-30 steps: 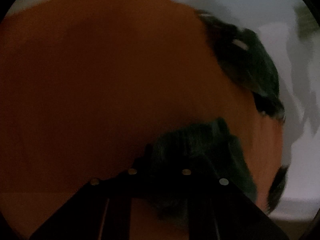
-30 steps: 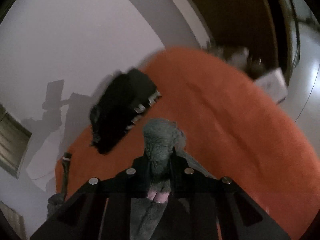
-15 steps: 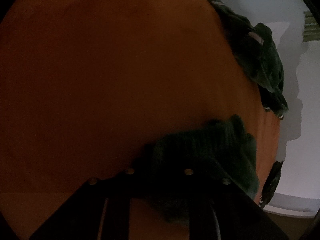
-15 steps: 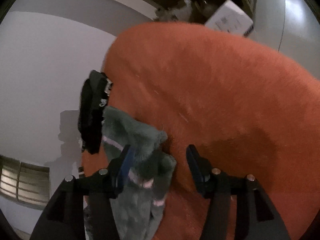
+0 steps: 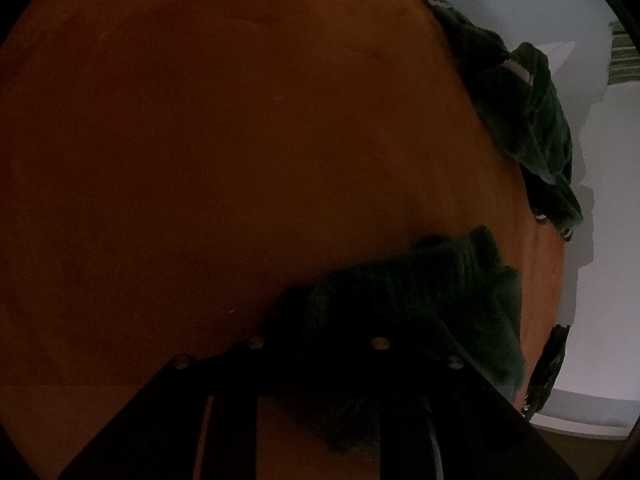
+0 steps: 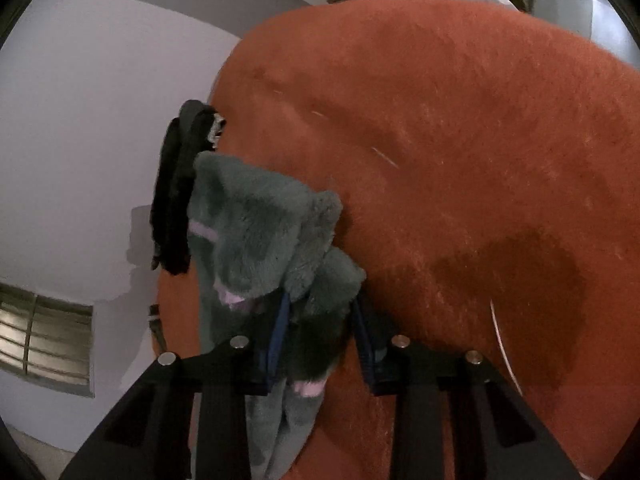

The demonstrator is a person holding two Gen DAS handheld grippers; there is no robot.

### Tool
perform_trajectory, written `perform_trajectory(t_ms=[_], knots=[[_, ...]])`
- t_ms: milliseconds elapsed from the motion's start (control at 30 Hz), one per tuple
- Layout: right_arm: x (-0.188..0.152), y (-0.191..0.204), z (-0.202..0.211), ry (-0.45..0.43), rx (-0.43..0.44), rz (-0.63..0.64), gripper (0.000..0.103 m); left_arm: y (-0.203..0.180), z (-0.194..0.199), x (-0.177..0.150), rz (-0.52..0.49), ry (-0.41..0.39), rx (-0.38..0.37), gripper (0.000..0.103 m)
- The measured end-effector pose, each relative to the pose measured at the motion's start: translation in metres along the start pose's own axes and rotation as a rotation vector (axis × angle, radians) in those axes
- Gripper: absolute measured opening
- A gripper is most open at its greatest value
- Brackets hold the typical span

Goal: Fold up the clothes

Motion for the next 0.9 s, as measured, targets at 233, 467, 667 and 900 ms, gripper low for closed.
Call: perform_trajectory(t_ms=[233, 467, 667, 900], knots=[[-0.003, 0.041, 0.050, -0.171, -0.011, 0.181, 0.011, 0.001, 0.003, -0.020, -0.001, -0.004, 0.004, 0.023], [0.010, -0.006, 0.035, -0.110, -0.016, 0.041, 0.010, -0.013, -0.003, -0.019, 0.035, 0.021, 0.013, 0.024], [0.019, 0.017, 0.045, -0.113, -0.004, 0.182, 0.010, -0.020, -0.002, -0.021, 0.023, 0.016, 0.022, 0.025], [0.031, -0.032, 0.014, -0.043, 0.012, 0.095, 0.010, -0.023, 0.002, -0.022, 0.023, 0.021, 0.021, 0.026]])
Point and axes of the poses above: each gripper's, at about its wrist camera, not at the fingertips, and z roughly against the way its jaws point, y to its left, x to its top, the point moved 1 cm from there along -z, roughly the way its jaws point, and after that the axes turned 3 degrees about z, right-handed, at the moved point
